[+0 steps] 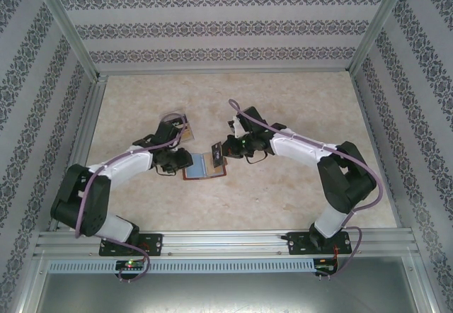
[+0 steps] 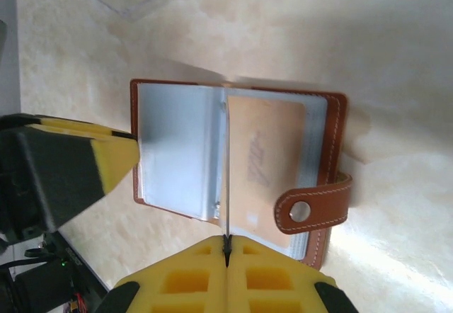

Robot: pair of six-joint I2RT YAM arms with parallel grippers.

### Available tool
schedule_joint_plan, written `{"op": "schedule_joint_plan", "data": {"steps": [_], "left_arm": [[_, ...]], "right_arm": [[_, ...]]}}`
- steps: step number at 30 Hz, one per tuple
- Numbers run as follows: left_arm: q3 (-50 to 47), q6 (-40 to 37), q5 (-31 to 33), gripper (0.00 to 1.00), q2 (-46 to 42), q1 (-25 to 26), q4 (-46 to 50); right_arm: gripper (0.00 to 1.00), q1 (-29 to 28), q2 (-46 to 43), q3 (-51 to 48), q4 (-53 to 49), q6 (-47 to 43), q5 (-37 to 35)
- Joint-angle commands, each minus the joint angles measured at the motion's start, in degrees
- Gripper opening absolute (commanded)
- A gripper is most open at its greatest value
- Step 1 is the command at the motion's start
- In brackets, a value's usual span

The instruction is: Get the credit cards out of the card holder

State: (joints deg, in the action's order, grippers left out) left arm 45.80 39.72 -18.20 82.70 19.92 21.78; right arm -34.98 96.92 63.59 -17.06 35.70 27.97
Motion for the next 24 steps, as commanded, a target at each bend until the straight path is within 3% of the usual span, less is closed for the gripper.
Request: {"op": "schedule_joint_plan", "data": {"steps": [1,4,8,15,24], "left_arm": [[3.41,0.53,-1.02,0.4,-4.79,-2.84,3.99],[4.74,0.45,-2.43,0.49,-7.9,-4.85,4.85],[5.38,1.45,-8.77,0.48,-10.67,-5.99,1.24],[3.18,7.79,-18.77,0.39,-12.42,-6.85,-10.97],[1.34,11.81,-24.16,0.33,-11.37,-8.49,-19.09]], "right_arm": [[0.0,0.26,-2.19,4.14,-2.86,-4.22,-1.28],[0.0,0.24,-1.95,6.81,-4.17,-5.61,-0.67],[0.0,0.86,-2.24,7.7,-0.55,-3.21,3.34],[0.0,2.28,-3.22,6.44,9.44,3.17,11.45],[0.0,3.82,-3.43,3.39,21.26,11.21,19.36]]}}
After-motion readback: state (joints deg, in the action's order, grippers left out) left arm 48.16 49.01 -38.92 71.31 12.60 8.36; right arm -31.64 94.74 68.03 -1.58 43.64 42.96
